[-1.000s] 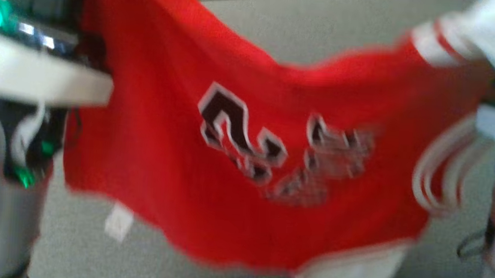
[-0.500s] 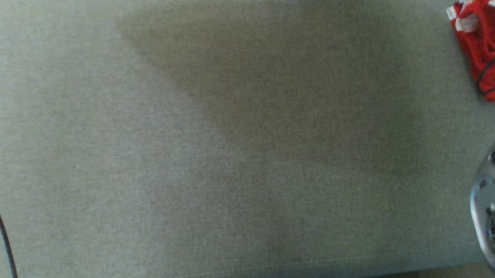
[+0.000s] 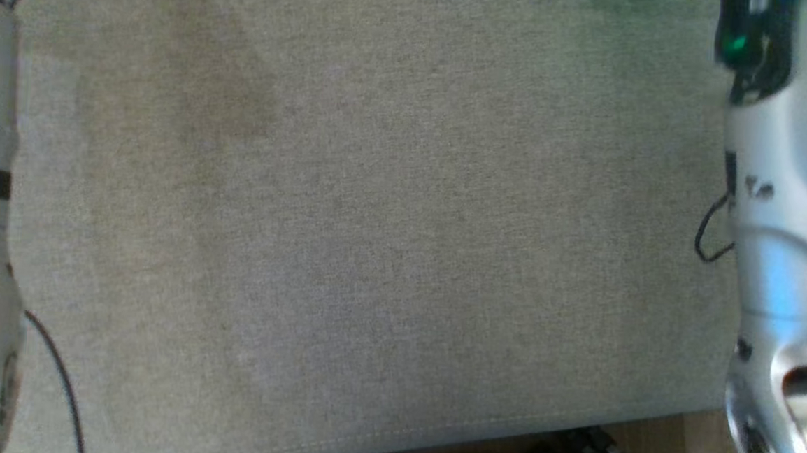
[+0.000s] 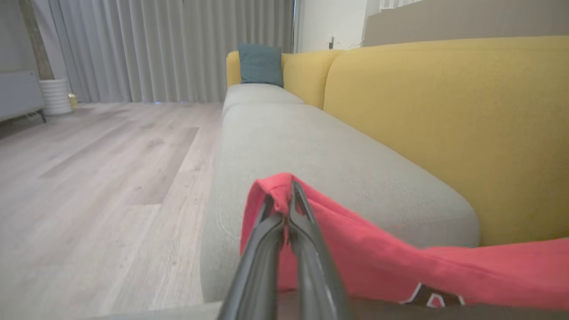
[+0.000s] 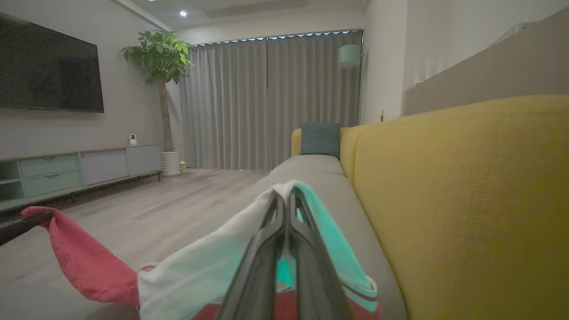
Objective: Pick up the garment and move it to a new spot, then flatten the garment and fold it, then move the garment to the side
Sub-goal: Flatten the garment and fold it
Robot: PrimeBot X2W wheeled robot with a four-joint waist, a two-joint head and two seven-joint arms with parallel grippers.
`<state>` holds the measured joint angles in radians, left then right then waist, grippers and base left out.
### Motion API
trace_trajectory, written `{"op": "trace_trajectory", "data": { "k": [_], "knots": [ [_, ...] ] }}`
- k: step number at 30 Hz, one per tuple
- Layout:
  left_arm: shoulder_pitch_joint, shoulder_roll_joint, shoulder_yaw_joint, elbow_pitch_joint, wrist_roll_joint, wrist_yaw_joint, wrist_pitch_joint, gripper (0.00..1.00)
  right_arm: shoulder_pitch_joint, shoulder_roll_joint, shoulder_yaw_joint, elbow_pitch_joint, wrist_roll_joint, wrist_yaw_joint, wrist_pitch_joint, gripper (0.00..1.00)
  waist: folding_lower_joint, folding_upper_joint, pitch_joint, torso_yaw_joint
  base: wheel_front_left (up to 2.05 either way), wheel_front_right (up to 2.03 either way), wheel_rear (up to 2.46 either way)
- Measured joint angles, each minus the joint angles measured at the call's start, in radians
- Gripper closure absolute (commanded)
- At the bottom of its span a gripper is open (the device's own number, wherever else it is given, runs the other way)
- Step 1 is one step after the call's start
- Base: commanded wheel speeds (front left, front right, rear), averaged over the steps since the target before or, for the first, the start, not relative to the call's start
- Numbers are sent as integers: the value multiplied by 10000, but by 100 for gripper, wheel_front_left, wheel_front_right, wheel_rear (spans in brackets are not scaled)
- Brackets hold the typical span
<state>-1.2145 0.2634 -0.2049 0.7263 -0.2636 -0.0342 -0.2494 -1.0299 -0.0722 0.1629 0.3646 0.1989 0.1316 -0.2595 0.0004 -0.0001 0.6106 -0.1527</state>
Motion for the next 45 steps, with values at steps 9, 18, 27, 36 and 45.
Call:
{"op": "trace_trajectory", "data": {
  "k": [9, 18, 27, 36, 45],
  "knots": [
    [1567, -268, 646, -1797, -474, -543, -75, 100, 2072, 12, -150, -1944, 150, 0, 0, 100, -4, 0, -331, 212, 0, 0, 0],
    [5347, -717, 917, -3503, -644, -727, -73, 100, 5443, 33, -717, -2947, 288, 0, 0, 100, -5, 1, -1391, 458, 0, 0, 0],
    [8542, -963, 800, -5012, -267, -805, -73, 100, 8602, 142, -1032, -3490, 491, 0, 2, 100, -5, 1, -2727, 600, 0, 0, 0],
    [12021, -1505, 884, -6431, -224, -788, -73, 100, 11095, -12, -1009, -4763, 654, 0, 614, 100, -6, 1, -4118, 600, 0, 0, 0],
    [14042, -1733, 974, -7992, -424, -441, -73, 100, 13161, -38, -1306, -6416, 759, 0, 1360, 100, -6, 1, -4592, 581, 0, 0, 0]
  ]
}}
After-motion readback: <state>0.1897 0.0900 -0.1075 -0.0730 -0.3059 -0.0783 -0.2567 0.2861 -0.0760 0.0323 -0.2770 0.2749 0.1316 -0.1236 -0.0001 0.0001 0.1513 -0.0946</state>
